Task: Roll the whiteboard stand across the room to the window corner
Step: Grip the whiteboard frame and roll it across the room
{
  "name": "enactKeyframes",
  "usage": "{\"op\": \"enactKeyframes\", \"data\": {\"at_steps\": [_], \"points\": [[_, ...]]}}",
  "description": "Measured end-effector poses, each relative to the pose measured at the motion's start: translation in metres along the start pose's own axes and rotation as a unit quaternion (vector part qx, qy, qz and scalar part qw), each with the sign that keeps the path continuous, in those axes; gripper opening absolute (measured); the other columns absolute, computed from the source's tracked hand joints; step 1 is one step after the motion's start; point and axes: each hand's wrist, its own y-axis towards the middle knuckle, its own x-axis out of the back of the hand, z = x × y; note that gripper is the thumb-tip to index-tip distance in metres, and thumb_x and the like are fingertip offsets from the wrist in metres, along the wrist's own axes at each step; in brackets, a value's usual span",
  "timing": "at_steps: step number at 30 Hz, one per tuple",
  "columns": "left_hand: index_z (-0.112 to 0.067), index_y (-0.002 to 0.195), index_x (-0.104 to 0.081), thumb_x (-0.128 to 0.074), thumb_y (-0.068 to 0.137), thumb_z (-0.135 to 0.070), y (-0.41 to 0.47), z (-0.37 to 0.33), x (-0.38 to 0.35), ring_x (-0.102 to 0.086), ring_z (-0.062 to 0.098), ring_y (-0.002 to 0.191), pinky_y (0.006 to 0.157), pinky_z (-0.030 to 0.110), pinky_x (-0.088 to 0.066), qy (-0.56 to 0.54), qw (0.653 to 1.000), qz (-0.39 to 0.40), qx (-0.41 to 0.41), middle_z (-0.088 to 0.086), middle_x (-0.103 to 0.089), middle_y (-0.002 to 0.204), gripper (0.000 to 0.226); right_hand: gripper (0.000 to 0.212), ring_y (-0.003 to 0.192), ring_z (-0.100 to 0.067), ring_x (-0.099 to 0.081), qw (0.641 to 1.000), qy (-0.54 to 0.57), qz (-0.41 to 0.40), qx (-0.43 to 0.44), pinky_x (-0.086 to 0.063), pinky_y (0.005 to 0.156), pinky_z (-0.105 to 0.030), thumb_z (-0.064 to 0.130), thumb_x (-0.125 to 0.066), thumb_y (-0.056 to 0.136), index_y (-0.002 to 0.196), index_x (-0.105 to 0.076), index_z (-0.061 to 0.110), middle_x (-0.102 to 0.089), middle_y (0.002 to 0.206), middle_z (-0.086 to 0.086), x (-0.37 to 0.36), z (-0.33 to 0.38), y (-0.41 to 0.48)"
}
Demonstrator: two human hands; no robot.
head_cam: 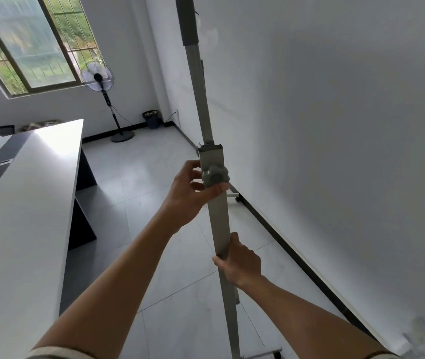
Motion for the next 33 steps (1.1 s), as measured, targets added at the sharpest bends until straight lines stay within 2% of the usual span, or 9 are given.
{"op": "enactKeyframes", "data": {"at_steps": [4,6,12,18,23,28,33], "points": [[-0.021,0.118,-0.052,-0.08,0.075,-0.021,0.068,0.016,-0.001,-0.069,0.022,0.09,0.084,0.044,-0.059,-0.003,1.0,-0.018,-0.012,0.002,-0.065,0.102,0.052,0.059,0.094,-0.026,-0.07,1.0,-0.002,0.006,0.003,-0.054,0.079,-0.033,0.051,-0.063,0.083,0.125,-0.036,0.018,-0.067,0.116,0.0,0.004,-0.001,0.071],[-0.023,0.119,-0.051,-0.08,0.075,-0.024,0.108,0.024,0.001,-0.067,0.019,0.088,0.081,0.041,-0.06,0.005,0.999,-0.026,-0.02,0.001,-0.063,0.103,0.053,0.059,0.095,-0.026,-0.07,1.0,-0.002,0.011,0.003,-0.054,0.08,-0.033,0.05,-0.062,0.083,0.125,-0.036,0.018,-0.067,0.116,0.0,0.006,0.001,0.112],[-0.024,0.118,-0.051,-0.082,0.072,-0.031,0.224,0.046,0.013,-0.068,0.024,0.091,0.067,0.031,-0.056,0.023,0.999,-0.041,-0.018,0.004,-0.064,0.105,0.056,0.057,0.093,-0.028,-0.07,0.999,-0.001,0.03,-0.015,-0.058,0.081,-0.037,0.049,-0.062,0.082,0.123,-0.036,0.019,-0.067,0.115,-0.002,0.013,0.015,0.233],[-0.023,0.12,-0.05,-0.081,0.073,-0.032,0.329,0.068,0.027,-0.065,0.019,0.087,0.066,0.026,-0.053,0.027,0.998,-0.055,-0.008,0.004,-0.063,0.106,0.057,0.058,0.093,-0.027,-0.07,0.999,-0.001,0.039,-0.008,-0.058,0.079,-0.036,0.048,-0.062,0.082,0.125,-0.036,0.018,-0.067,0.116,-0.002,0.015,0.025,0.343],[-0.025,0.117,-0.049,-0.081,0.073,-0.031,0.418,0.09,0.039,-0.066,0.02,0.088,0.068,0.029,-0.057,0.039,0.996,-0.075,-0.009,0.003,-0.063,0.105,0.054,0.058,0.093,-0.026,-0.07,0.999,0.002,0.037,0.023,-0.056,0.079,-0.034,0.048,-0.063,0.083,0.125,-0.037,0.018,-0.067,0.117,-0.001,0.011,0.028,0.441],[-0.031,0.114,-0.045,-0.077,0.077,-0.027,0.51,0.11,0.048,-0.064,0.012,0.084,0.069,0.022,-0.054,0.051,0.994,-0.096,0.008,-0.005,-0.061,0.101,0.049,0.06,0.095,-0.025,-0.07,0.997,0.001,0.048,0.052,-0.055,0.082,-0.033,0.05,-0.064,0.082,0.126,-0.038,0.018,-0.067,0.118,0.0,0.008,0.031,0.546],[-0.022,0.124,-0.046,-0.077,0.078,-0.026,0.595,0.124,0.066,-0.063,0.011,0.084,0.068,0.021,-0.051,0.052,0.991,-0.115,0.038,-0.001,-0.061,0.107,0.055,0.06,0.095,-0.025,-0.071,0.996,-0.007,0.06,0.072,-0.055,0.082,-0.033,0.05,-0.064,0.083,0.126,-0.037,0.018,-0.067,0.117,0.0,0.005,0.044,0.642]]}}
